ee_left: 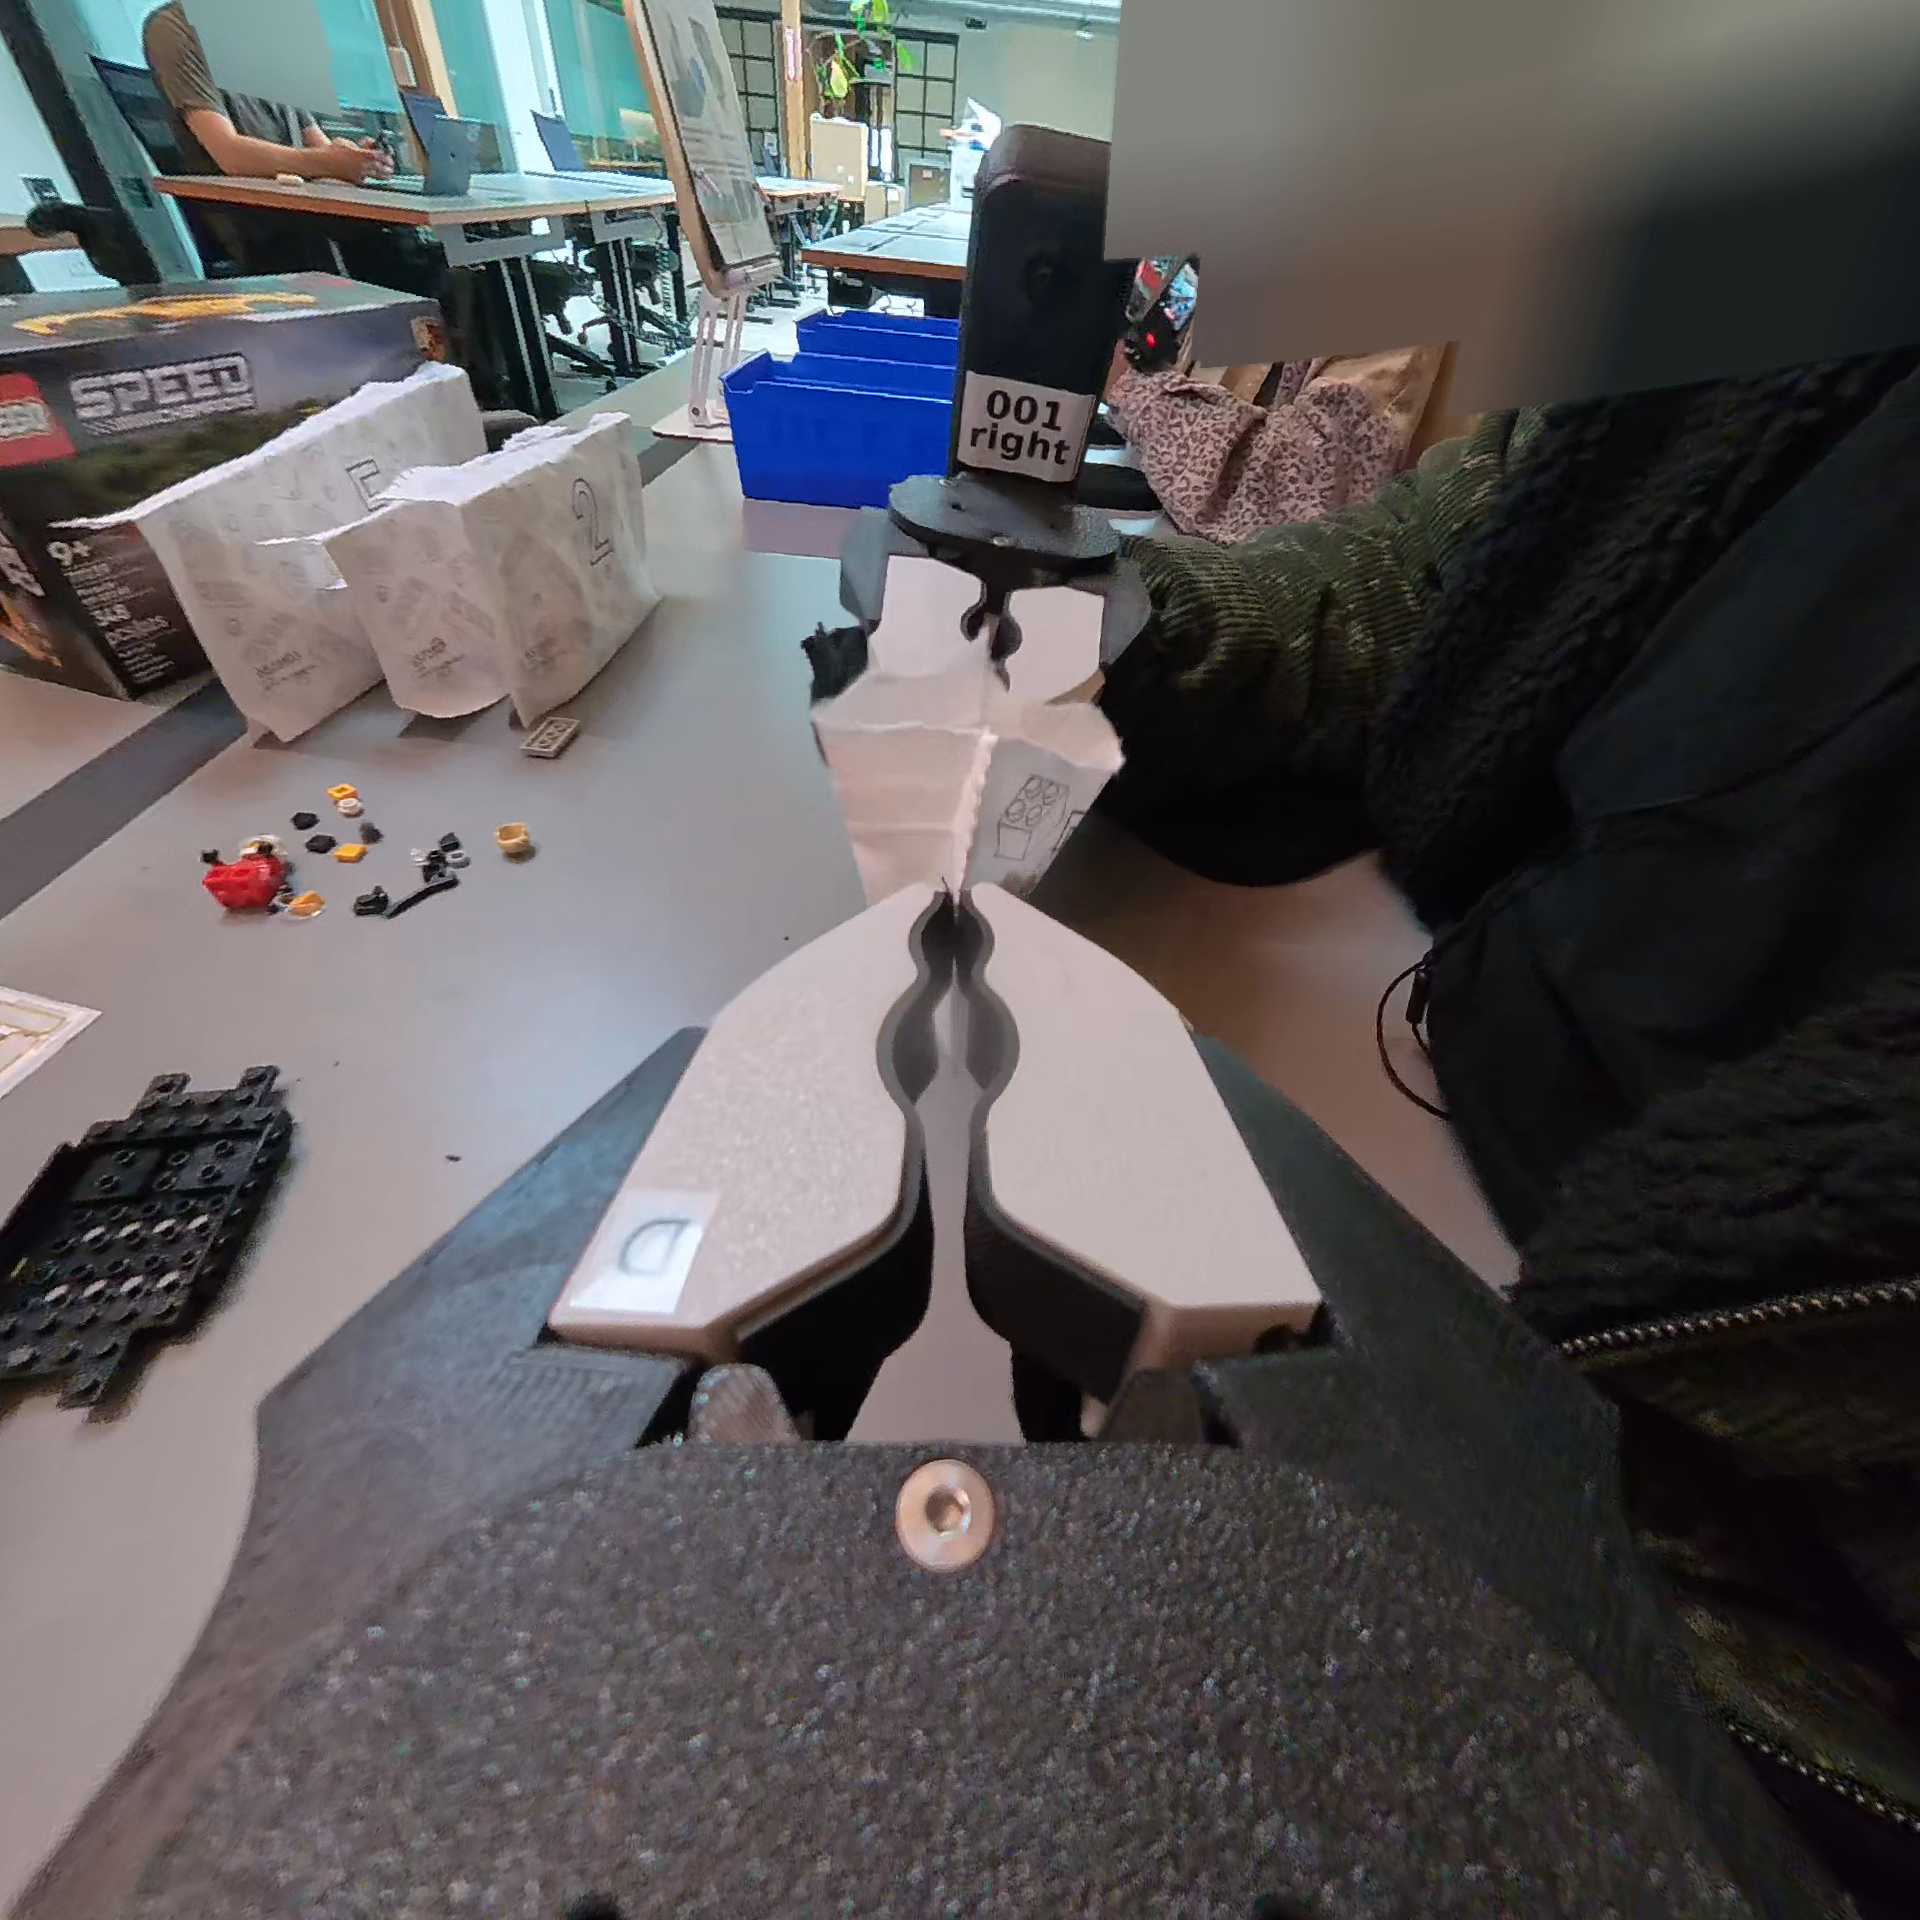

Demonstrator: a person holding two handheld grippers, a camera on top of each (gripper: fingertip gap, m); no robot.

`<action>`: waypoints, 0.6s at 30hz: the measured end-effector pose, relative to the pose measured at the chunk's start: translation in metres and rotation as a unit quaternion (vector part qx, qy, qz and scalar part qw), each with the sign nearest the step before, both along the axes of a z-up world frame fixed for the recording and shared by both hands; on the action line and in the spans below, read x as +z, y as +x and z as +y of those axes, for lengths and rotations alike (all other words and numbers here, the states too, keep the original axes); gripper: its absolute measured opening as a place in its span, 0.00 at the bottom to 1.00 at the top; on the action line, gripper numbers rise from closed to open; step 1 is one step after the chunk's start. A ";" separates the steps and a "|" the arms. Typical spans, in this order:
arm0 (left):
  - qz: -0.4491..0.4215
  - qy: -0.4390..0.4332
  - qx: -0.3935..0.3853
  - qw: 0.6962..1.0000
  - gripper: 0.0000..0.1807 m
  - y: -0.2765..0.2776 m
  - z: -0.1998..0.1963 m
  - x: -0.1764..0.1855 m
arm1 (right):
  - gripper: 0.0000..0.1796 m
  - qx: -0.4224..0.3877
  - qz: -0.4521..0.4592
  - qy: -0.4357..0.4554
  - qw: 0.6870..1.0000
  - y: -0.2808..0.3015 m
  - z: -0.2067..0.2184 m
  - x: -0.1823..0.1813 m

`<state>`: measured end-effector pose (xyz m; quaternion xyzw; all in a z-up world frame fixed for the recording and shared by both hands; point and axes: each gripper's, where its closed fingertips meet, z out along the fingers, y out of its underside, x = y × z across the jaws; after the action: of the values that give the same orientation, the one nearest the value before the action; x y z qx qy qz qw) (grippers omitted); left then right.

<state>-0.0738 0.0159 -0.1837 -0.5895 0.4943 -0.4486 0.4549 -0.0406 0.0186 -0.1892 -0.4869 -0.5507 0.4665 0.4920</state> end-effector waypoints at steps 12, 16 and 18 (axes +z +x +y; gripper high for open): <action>-0.030 -0.006 0.004 1.000 0.00 -0.010 0.004 0.008 | 0.03 -0.015 -0.009 0.008 1.000 0.009 0.008 0.001; -0.053 -0.015 0.009 0.998 0.00 -0.015 0.007 0.014 | 0.01 -0.025 -0.006 0.011 1.000 0.009 0.010 0.004; -0.048 -0.018 0.006 0.999 0.00 -0.012 0.007 0.011 | 0.00 -0.025 -0.004 0.017 1.000 0.005 0.007 0.005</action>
<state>-0.0860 0.0227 -0.1724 -0.5783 0.4600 -0.4824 0.4704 -0.0357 0.0257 -0.1840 -0.4937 -0.5483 0.4430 0.5094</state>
